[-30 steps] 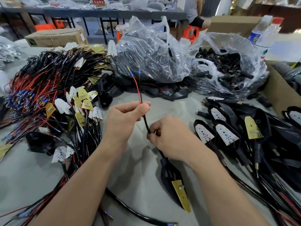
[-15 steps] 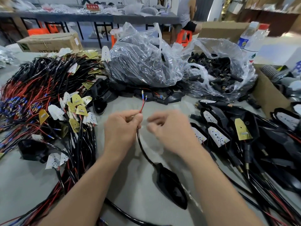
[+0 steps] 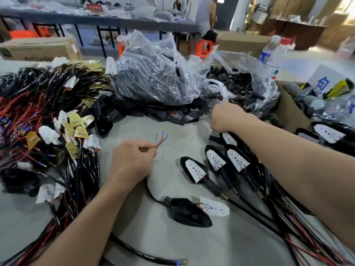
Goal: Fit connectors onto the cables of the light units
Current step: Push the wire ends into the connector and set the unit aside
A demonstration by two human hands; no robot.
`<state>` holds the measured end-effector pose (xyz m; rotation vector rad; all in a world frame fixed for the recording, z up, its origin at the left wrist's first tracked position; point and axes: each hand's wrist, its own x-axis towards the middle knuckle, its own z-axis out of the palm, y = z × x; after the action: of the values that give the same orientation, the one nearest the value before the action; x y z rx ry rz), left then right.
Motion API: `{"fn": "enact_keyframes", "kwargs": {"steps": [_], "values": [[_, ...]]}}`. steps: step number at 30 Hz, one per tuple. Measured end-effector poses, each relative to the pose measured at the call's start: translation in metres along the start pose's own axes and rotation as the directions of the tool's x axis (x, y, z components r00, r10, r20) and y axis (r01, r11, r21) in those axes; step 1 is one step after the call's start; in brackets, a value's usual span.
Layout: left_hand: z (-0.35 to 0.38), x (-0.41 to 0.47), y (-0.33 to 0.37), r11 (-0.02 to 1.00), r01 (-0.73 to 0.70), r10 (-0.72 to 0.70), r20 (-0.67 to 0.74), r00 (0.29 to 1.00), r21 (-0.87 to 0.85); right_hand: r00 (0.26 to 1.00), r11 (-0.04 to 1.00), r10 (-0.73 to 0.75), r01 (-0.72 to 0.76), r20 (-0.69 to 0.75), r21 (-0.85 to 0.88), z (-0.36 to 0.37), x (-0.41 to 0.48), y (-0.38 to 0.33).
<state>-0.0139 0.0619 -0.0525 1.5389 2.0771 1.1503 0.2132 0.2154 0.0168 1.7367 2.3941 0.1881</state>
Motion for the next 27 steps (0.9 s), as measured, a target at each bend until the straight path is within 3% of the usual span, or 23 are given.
{"fn": "enact_keyframes", "kwargs": {"steps": [8,11,14,15,16,17,19,20,21,22,24,27], "values": [[0.003,0.003,-0.004,0.998,0.042,-0.04,0.056,0.998,-0.036,0.992,0.994,0.022,-0.009,0.121,-0.106,0.01,0.01,-0.013],[0.0,0.001,-0.001,0.998,0.06,-0.059,0.03,0.998,-0.016,0.999,1.0,-0.016,0.015,-0.047,-0.024,0.002,0.004,-0.025],[-0.003,-0.003,0.006,0.998,-0.037,0.042,-0.097,0.994,0.053,0.946,0.939,0.028,0.086,-0.322,0.334,-0.008,-0.011,-0.046],[-0.004,-0.004,0.009,0.992,-0.078,0.092,-0.148,0.985,0.098,0.932,0.833,0.088,0.125,-0.352,0.539,-0.008,-0.022,-0.056],[-0.005,-0.006,0.01,0.984,-0.112,0.137,-0.183,0.974,0.137,0.923,0.65,0.154,0.175,-0.354,0.739,-0.004,-0.035,-0.068],[-0.005,-0.006,0.011,0.975,-0.15,0.182,-0.2,0.963,0.165,0.922,0.404,0.213,0.219,-0.324,0.888,0.001,-0.049,-0.079],[-0.006,-0.007,0.011,0.962,-0.209,0.244,-0.209,0.947,0.175,0.943,-0.113,0.278,0.219,-0.181,0.969,0.014,-0.072,-0.099],[-0.006,-0.008,0.01,0.97,-0.206,0.23,-0.204,0.952,0.133,0.957,-0.305,0.271,0.187,-0.103,0.934,0.019,-0.077,-0.105],[-0.006,-0.007,0.009,0.983,-0.173,0.181,-0.188,0.965,0.057,0.964,-0.413,0.26,0.161,-0.053,0.896,0.023,-0.077,-0.11],[-0.004,-0.006,0.008,0.991,-0.126,0.118,-0.156,0.981,-0.036,0.966,-0.452,0.256,0.146,-0.028,0.88,0.024,-0.075,-0.111],[0.001,-0.005,0.006,0.986,-0.05,0.039,-0.075,0.996,-0.16,0.968,-0.49,0.251,0.142,-0.016,0.86,0.025,-0.072,-0.11],[0.002,-0.002,0.004,0.985,-0.036,0.033,-0.018,0.999,-0.171,0.968,-0.523,0.249,0.117,0.02,0.844,0.03,-0.074,-0.11]]}}
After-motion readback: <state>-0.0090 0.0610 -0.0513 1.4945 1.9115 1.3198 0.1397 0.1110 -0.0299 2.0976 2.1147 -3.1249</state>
